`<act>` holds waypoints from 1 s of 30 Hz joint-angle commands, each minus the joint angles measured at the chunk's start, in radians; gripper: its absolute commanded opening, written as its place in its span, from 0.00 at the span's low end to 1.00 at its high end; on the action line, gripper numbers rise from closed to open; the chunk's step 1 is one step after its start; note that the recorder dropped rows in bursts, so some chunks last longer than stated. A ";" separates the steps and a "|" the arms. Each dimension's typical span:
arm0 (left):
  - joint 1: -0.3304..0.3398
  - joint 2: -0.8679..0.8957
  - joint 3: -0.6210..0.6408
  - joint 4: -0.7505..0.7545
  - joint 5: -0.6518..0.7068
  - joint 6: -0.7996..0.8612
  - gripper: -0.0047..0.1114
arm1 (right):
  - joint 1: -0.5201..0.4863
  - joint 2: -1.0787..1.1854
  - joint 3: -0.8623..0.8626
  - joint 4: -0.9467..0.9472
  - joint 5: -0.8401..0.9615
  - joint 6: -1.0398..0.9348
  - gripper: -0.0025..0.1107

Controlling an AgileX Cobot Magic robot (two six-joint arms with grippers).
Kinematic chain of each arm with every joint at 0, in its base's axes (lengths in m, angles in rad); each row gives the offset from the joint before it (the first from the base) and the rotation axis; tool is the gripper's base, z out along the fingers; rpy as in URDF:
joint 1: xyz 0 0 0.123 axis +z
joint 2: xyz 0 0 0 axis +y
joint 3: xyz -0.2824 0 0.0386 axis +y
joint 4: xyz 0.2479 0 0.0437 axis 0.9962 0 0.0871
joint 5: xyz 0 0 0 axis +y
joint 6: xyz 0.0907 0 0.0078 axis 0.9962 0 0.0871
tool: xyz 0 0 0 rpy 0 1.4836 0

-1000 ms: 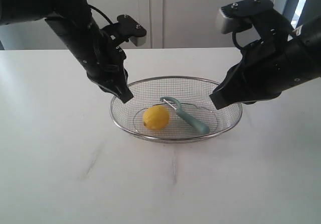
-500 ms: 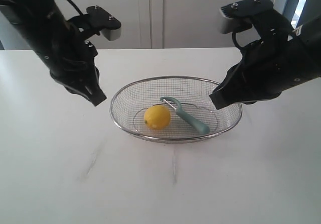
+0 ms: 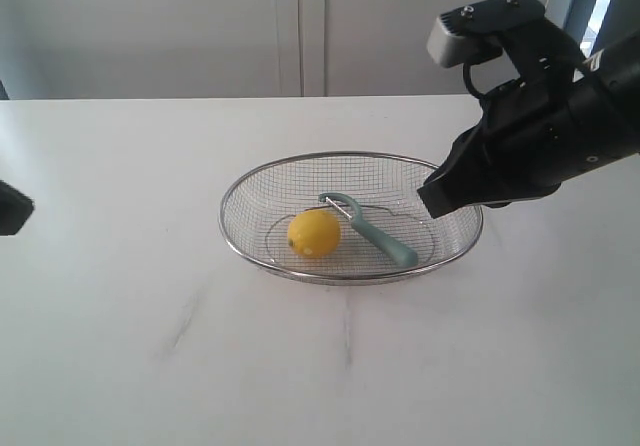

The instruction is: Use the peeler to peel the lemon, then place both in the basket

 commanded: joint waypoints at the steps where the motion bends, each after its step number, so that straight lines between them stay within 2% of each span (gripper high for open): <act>1: 0.001 -0.217 0.091 -0.007 -0.004 -0.058 0.04 | 0.001 -0.008 0.006 0.009 -0.003 0.029 0.02; 5: 0.001 -0.374 0.174 0.002 -0.020 -0.092 0.04 | 0.001 -0.016 0.011 0.017 -0.030 0.057 0.02; 8: 0.001 -0.467 0.227 0.017 -0.033 -0.110 0.04 | 0.001 -0.130 0.082 0.023 -0.143 0.047 0.02; 11: 0.001 -0.508 0.243 0.031 -0.030 -0.110 0.04 | 0.001 -0.237 0.146 0.011 -0.181 0.041 0.02; 19: 0.001 -0.525 0.246 0.012 -0.033 -0.129 0.04 | 0.001 -0.454 0.201 0.002 -0.160 0.041 0.02; 30: 0.001 -0.527 0.246 0.017 -0.033 -0.129 0.04 | 0.001 -0.559 0.201 0.002 -0.160 0.041 0.02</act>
